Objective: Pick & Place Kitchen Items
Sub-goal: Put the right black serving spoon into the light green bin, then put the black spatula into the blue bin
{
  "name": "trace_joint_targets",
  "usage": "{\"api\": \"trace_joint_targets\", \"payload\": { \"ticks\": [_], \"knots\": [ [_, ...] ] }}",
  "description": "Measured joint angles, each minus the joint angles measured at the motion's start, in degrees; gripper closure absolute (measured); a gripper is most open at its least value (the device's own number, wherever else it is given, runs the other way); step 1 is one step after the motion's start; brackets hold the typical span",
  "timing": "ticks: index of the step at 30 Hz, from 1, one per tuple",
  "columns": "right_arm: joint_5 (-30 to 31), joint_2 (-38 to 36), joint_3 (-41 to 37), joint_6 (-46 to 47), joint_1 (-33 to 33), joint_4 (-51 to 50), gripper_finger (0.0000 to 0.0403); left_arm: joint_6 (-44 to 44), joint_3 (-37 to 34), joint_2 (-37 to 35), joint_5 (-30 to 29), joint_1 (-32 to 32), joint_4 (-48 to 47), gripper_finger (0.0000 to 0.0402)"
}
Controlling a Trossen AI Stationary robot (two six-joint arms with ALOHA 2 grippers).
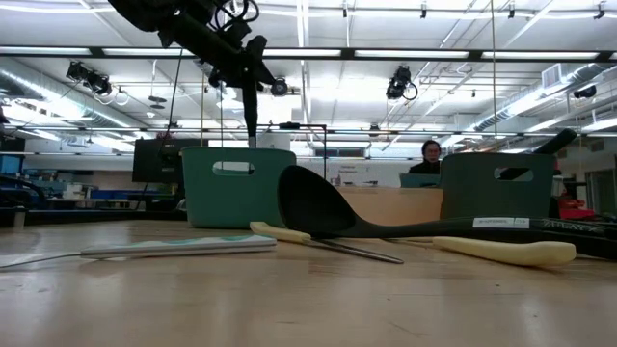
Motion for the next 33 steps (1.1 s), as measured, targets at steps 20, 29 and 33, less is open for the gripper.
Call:
{"api": "trace_joint_targets", "payload": {
  "ticks": [20, 29, 33],
  "knots": [
    [-0.36, 0.0, 0.02, 0.02, 0.0, -0.02, 0.0399, 1.48, 9.4, -0.04, -0.02, -1.13, -10.83, 0.0114],
    [-0.42, 0.0, 0.02, 0.02, 0.0, -0.02, 0.0399, 1.5, 11.78, -0.04, 0.02, -3.1, -13.85, 0.0114],
    [-0.42, 0.0, 0.02, 0.02, 0.0, -0.03, 0.0399, 1.4, 13.54, -0.04, -0.03, -4.66, -18.26, 0.0115]
  ]
}}
